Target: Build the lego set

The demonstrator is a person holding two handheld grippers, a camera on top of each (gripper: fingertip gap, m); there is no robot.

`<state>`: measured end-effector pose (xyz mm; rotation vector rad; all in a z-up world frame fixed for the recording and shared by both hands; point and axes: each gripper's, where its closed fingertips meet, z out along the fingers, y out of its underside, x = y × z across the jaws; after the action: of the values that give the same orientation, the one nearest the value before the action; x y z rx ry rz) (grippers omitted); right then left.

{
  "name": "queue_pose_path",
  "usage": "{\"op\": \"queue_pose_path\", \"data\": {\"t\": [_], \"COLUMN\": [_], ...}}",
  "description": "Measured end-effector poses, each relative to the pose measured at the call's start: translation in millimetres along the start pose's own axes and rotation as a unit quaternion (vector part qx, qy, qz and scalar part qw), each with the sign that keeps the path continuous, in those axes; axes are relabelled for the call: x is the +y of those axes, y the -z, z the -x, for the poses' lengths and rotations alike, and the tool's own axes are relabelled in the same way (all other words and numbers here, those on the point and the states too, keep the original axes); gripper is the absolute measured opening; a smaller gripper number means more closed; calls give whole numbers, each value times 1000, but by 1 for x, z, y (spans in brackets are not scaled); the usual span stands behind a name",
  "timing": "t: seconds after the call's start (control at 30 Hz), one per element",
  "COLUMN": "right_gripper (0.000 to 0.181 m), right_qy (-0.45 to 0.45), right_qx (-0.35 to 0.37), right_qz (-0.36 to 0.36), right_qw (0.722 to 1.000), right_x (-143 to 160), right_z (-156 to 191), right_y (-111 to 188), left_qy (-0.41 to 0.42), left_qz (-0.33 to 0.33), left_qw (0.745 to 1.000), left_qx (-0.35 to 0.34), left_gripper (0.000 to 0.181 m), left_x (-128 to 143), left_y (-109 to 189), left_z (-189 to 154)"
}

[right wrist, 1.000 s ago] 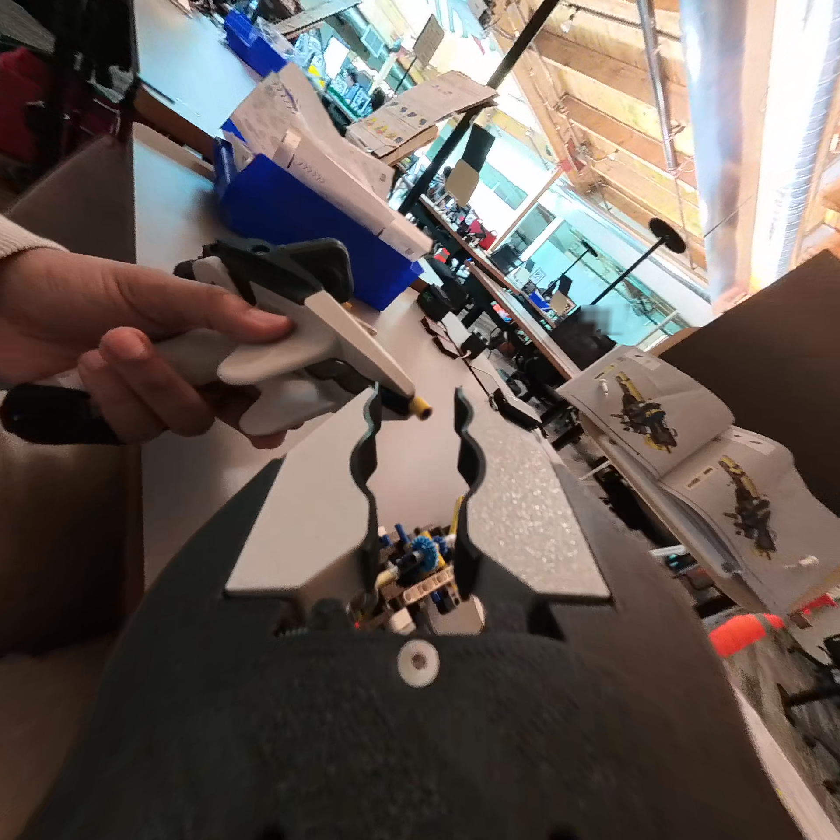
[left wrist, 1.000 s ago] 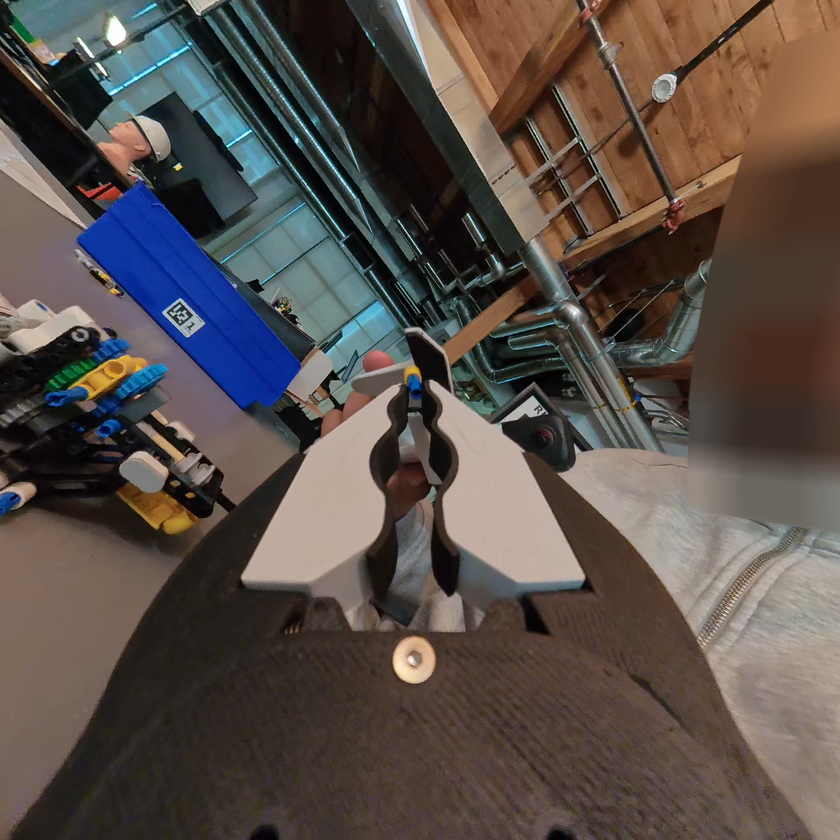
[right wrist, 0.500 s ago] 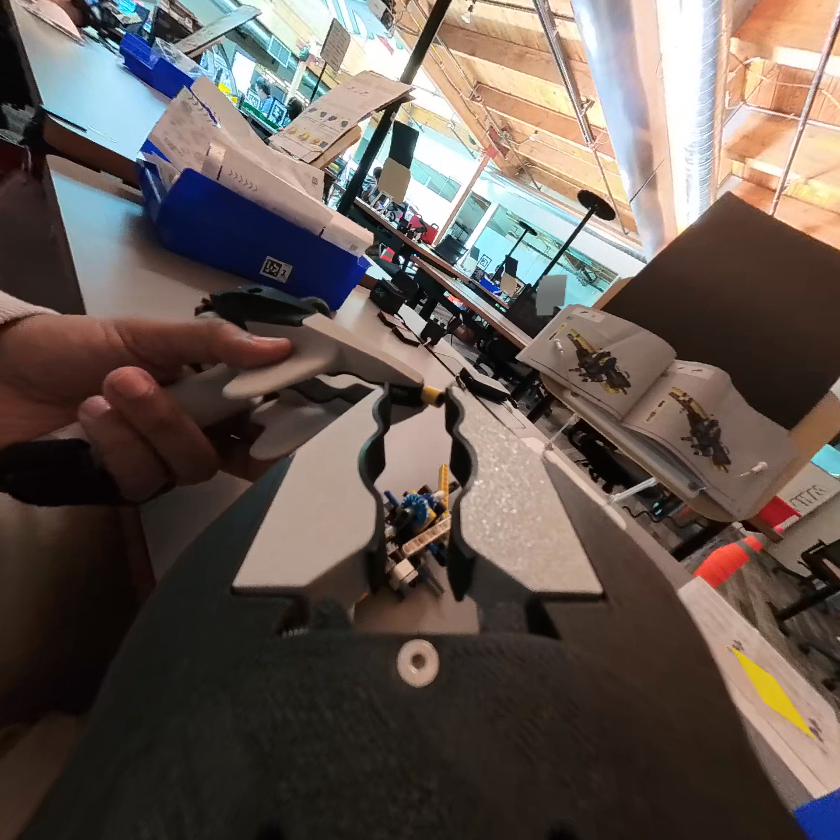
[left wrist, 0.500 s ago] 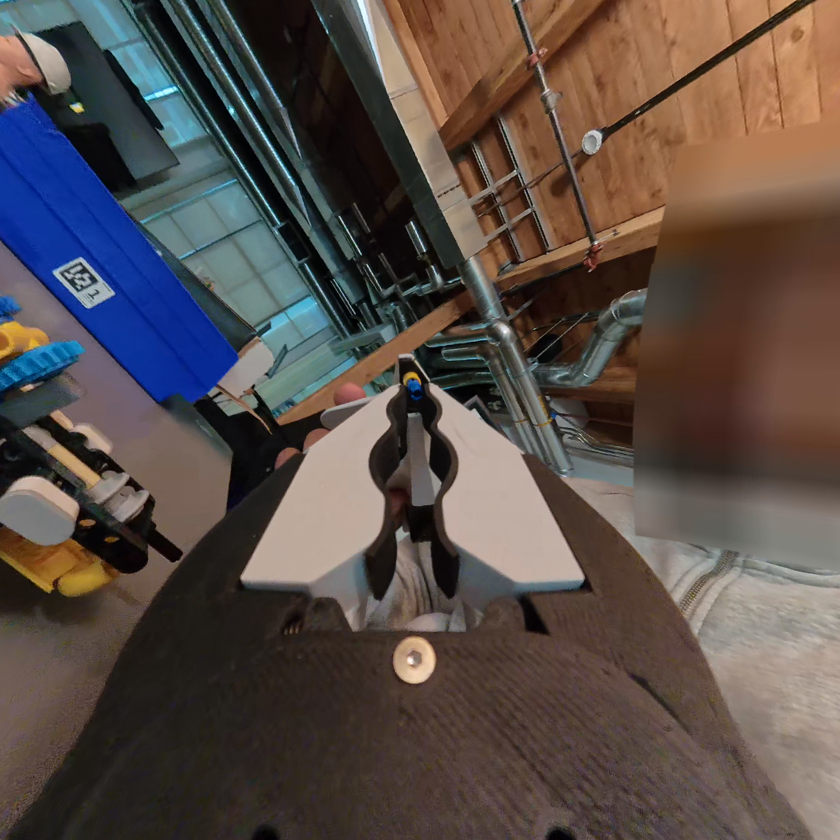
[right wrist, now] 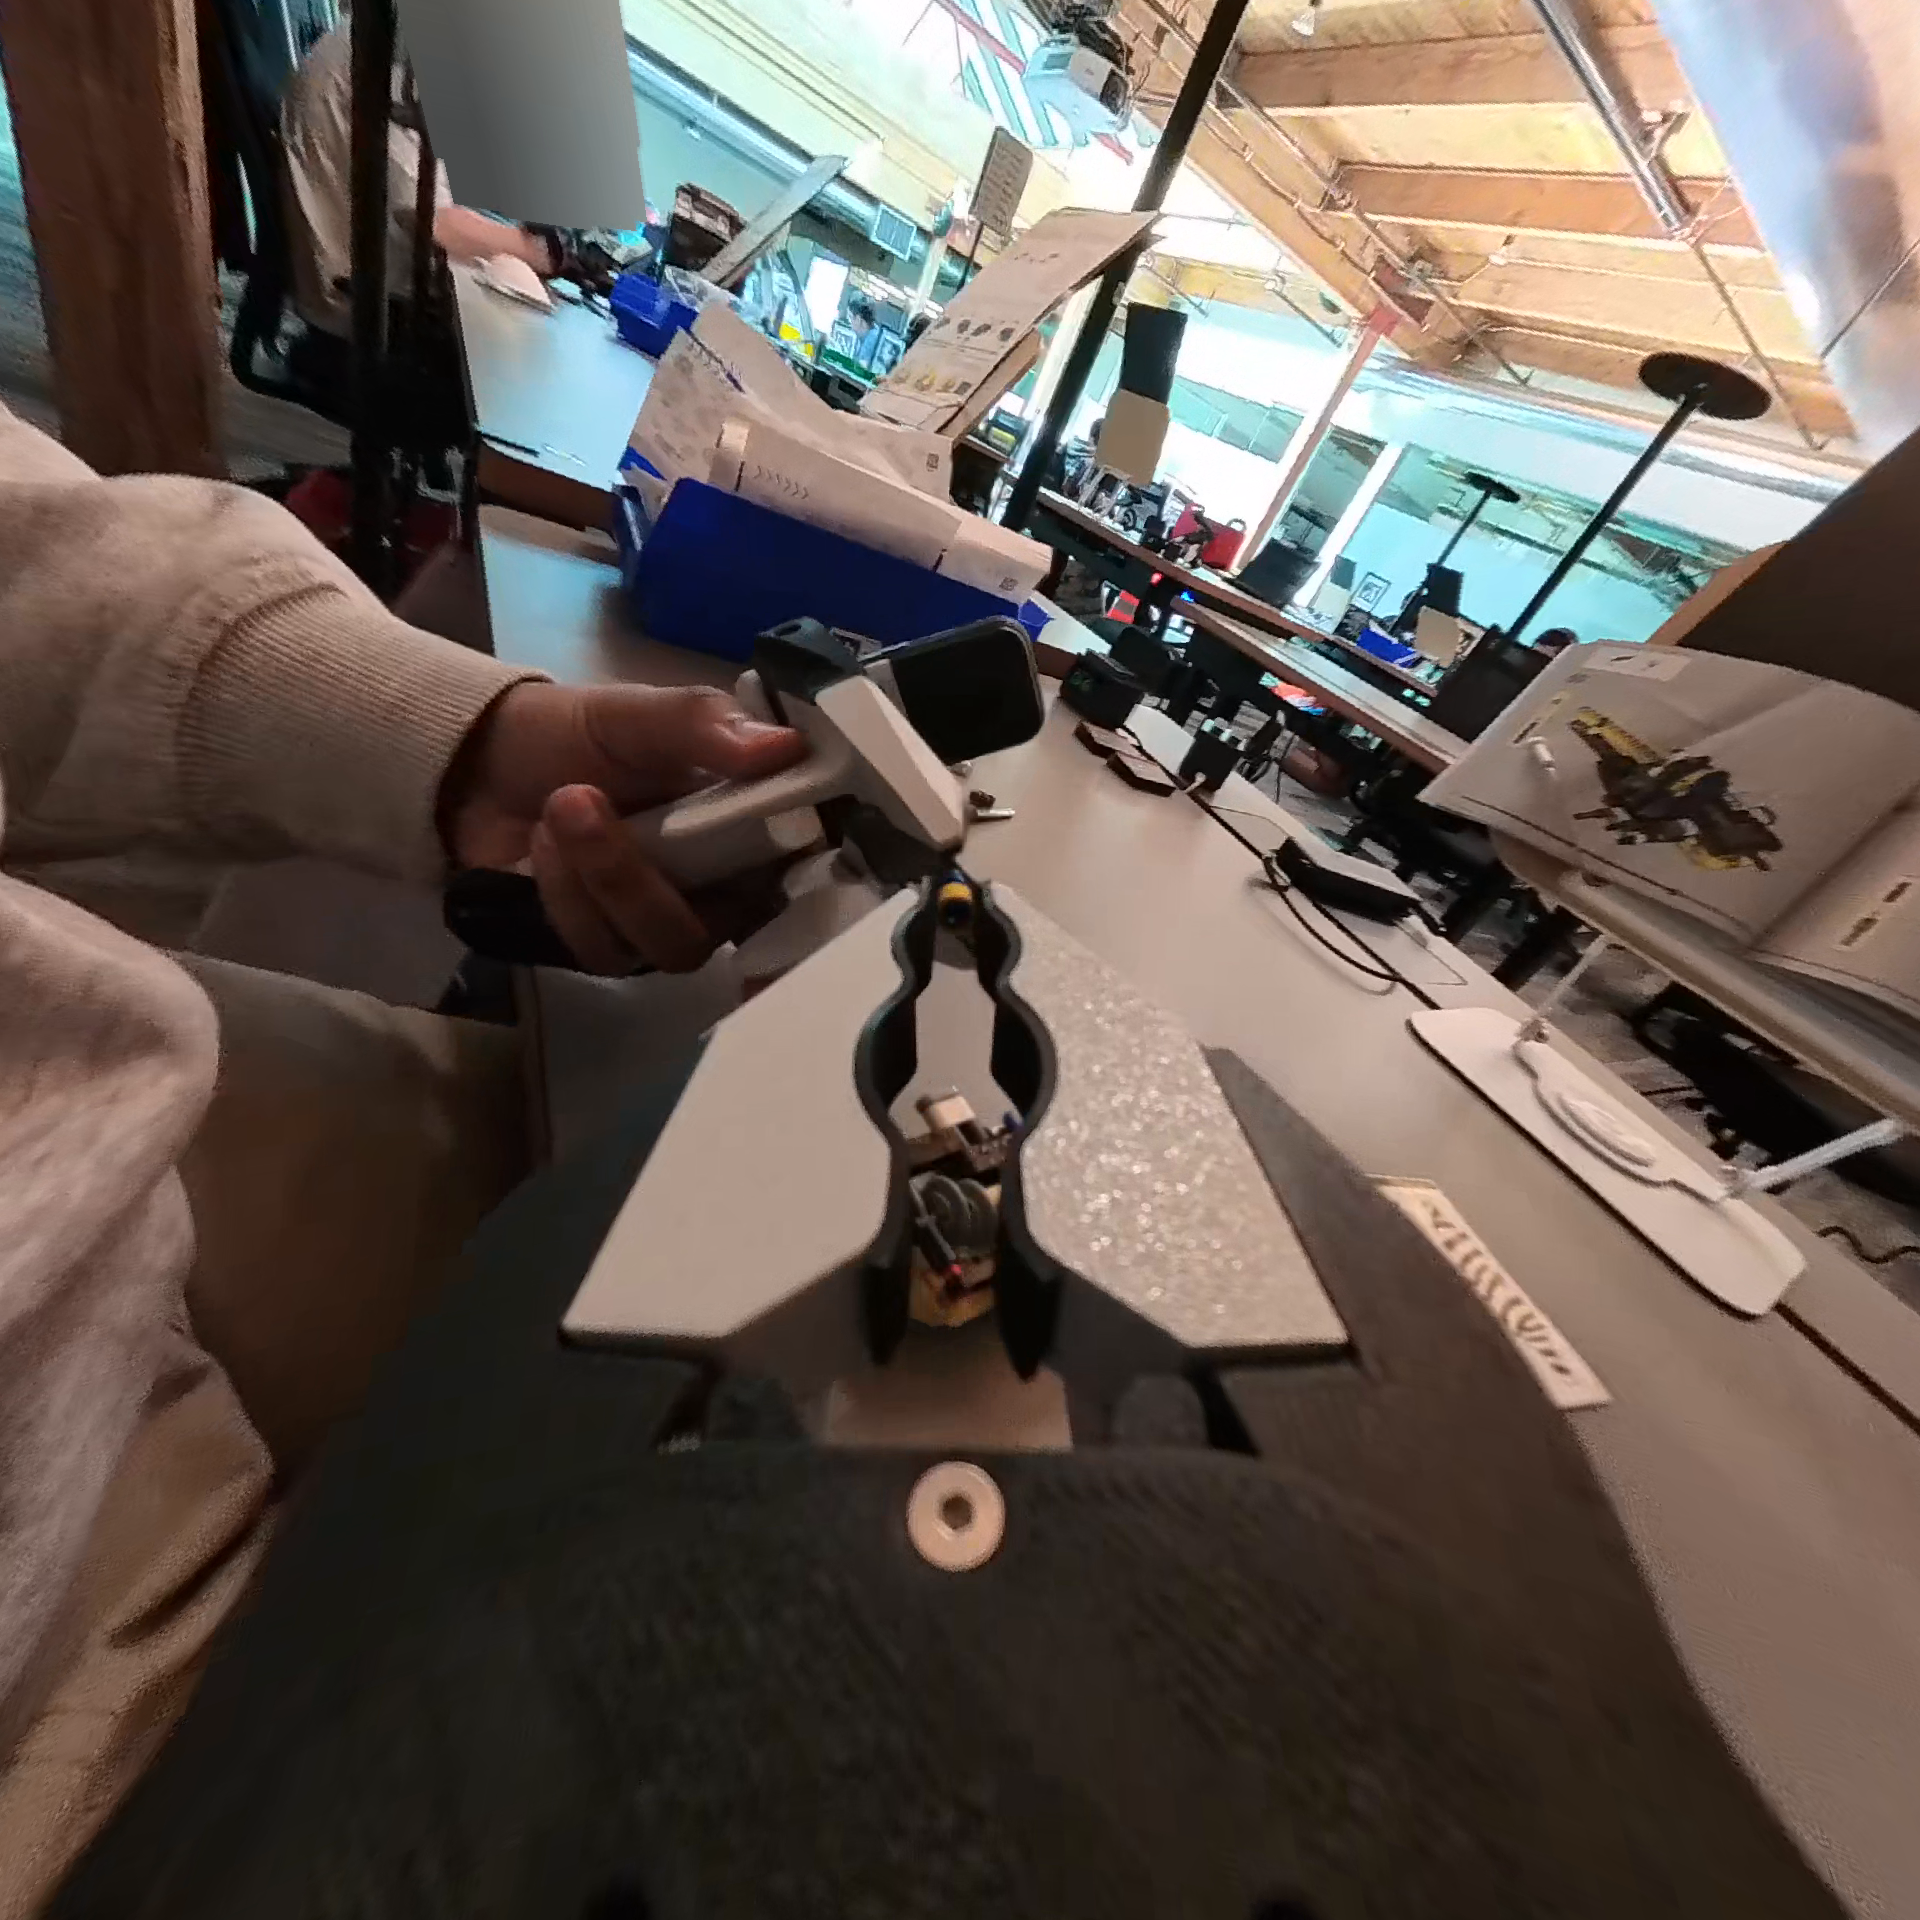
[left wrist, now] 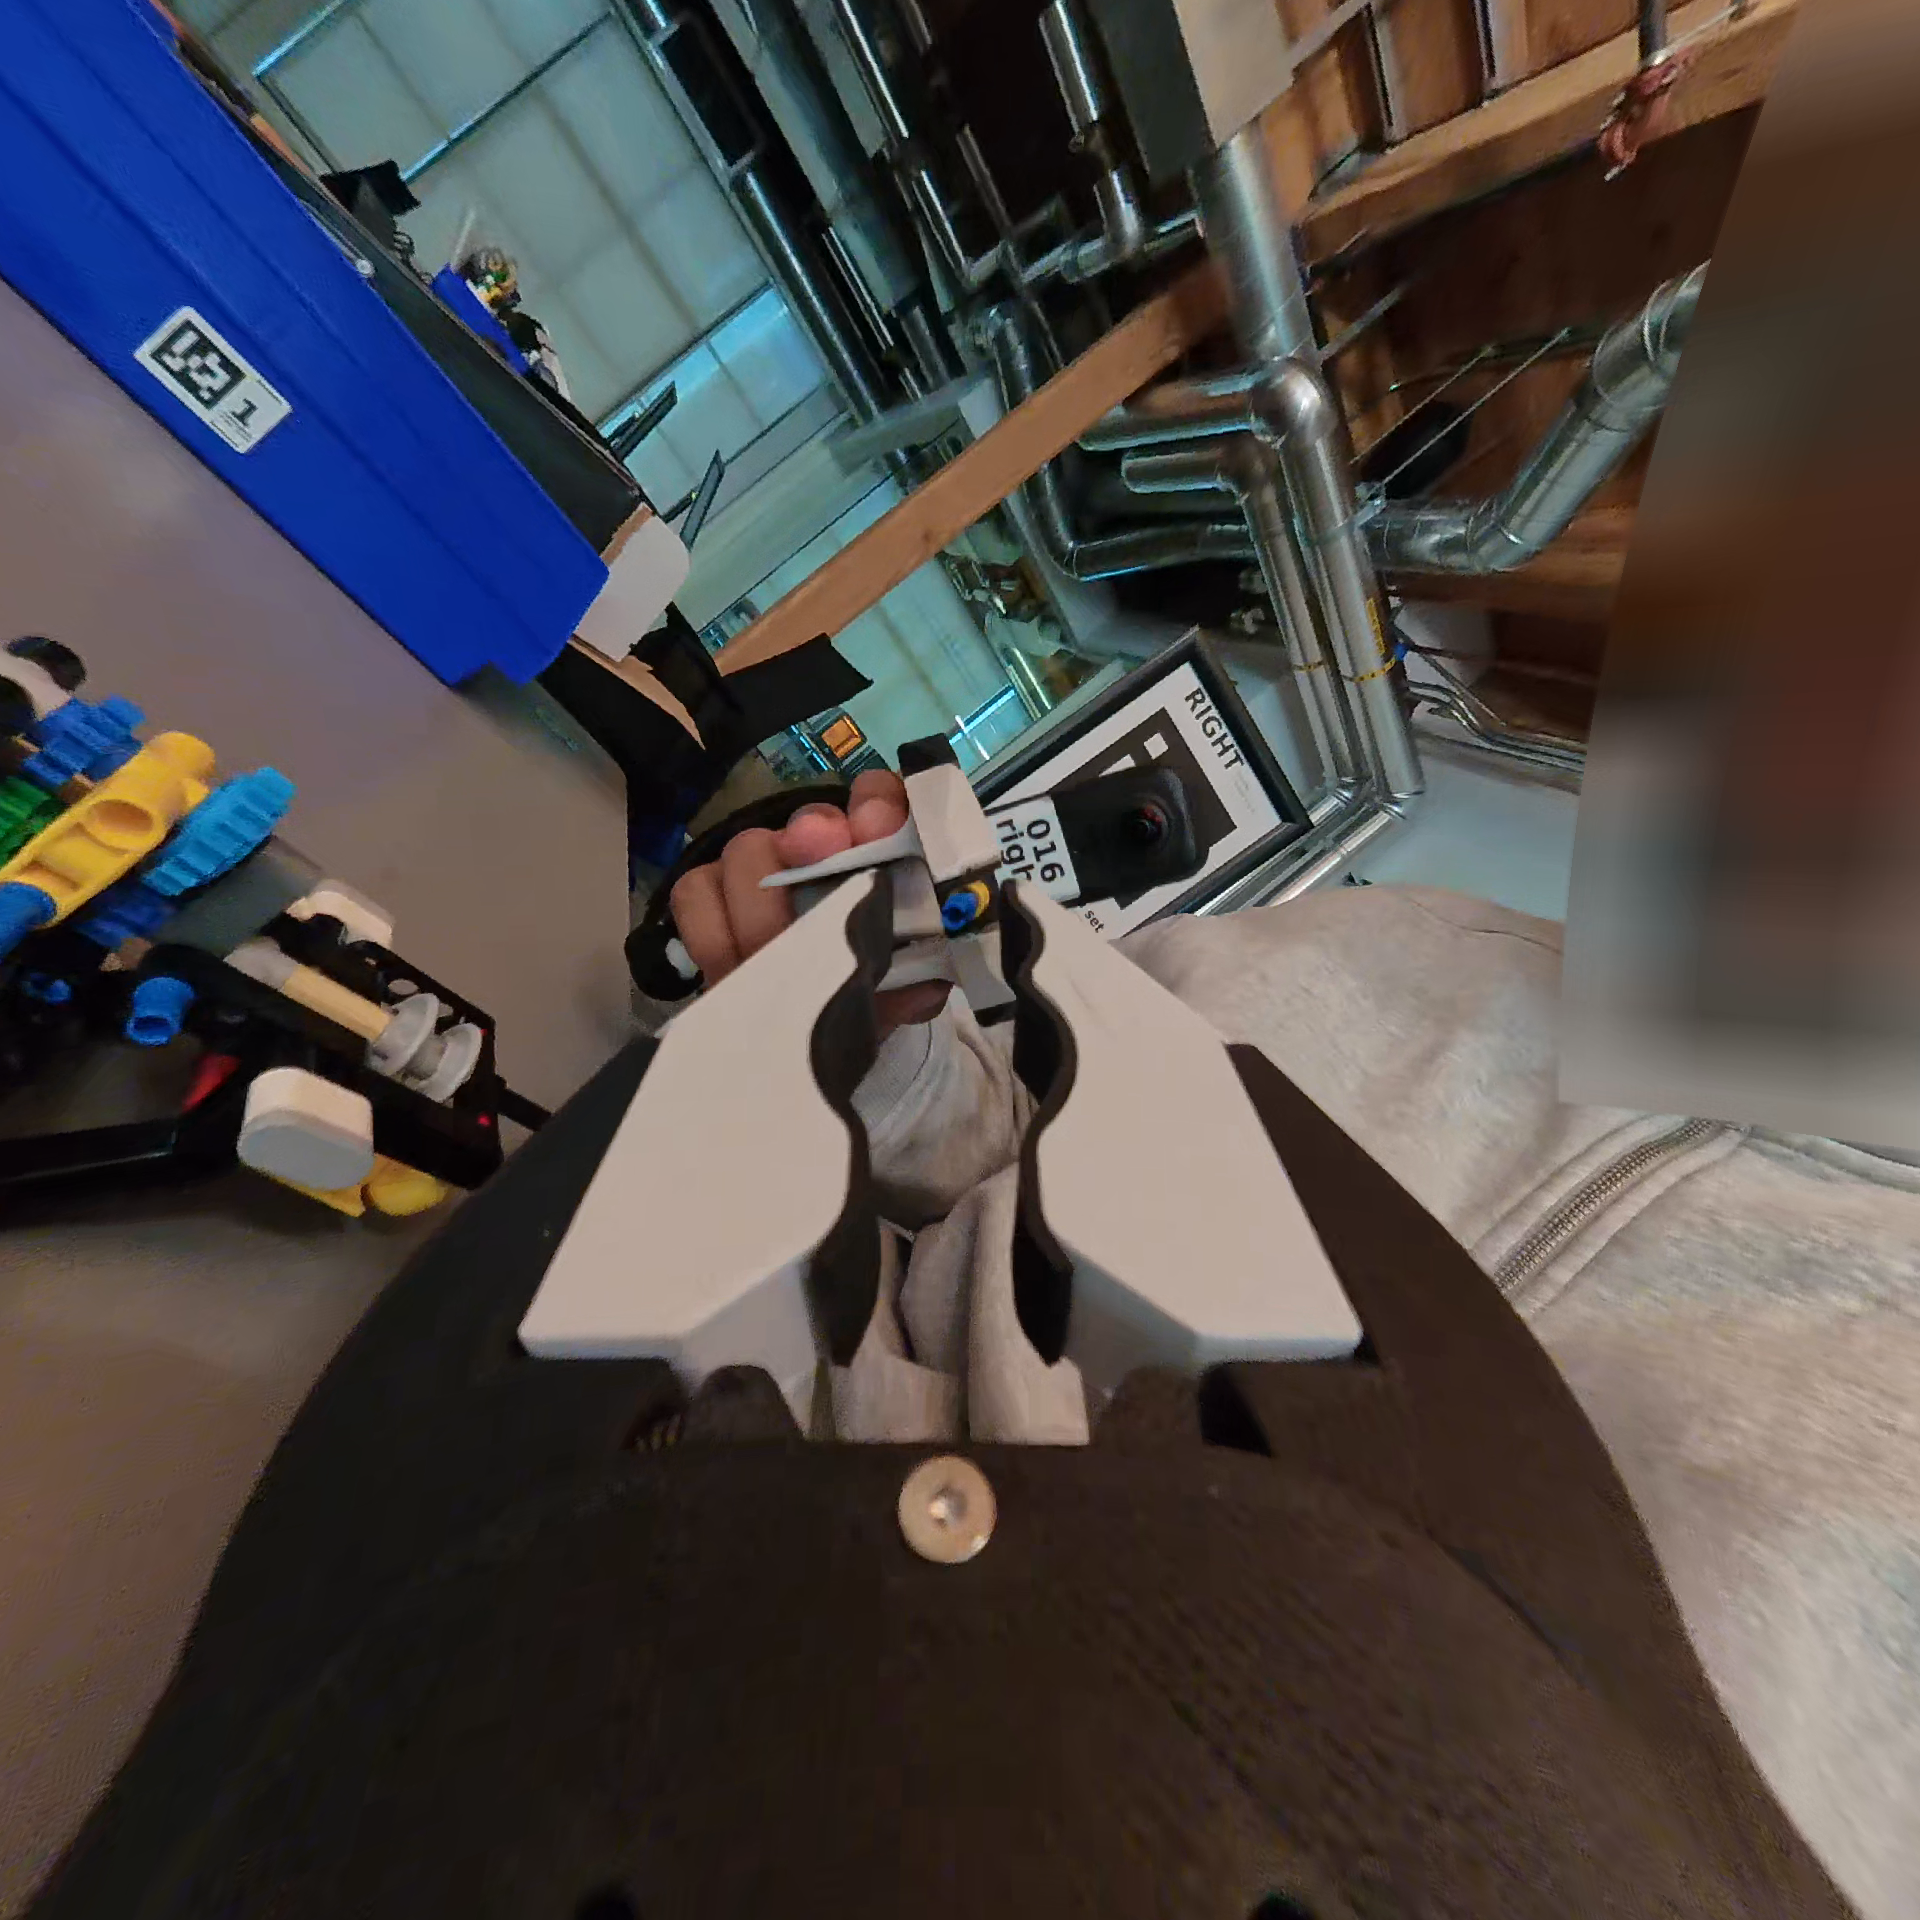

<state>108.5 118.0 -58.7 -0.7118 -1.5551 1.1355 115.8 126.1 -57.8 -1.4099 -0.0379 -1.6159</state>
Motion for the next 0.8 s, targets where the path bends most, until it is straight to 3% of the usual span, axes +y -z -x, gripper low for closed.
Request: {"op": "queue_pose_path", "data": {"t": [0.1, 0.37, 0.8], "right_gripper": [5, 5, 5], "right_qy": [-15, -10, -28], "right_qx": [-6, -20, -26], "right_qz": [-5, -2, 5], "right_qw": [1000, 1000, 999], "right_x": [1, 3, 7], "right_z": [-2, 5, 2], "right_y": [1, -3, -2], "left_qy": [2, 5, -1], "left_qz": [1, 10, 7], "left_qw": [1000, 1000, 1000], "left_qx": [-1, 1, -15], "left_gripper": [22, 3, 2], "left_x": [-1, 4, -1], "left_y": [5, 5, 11], "left_z": [0, -1, 3]}}
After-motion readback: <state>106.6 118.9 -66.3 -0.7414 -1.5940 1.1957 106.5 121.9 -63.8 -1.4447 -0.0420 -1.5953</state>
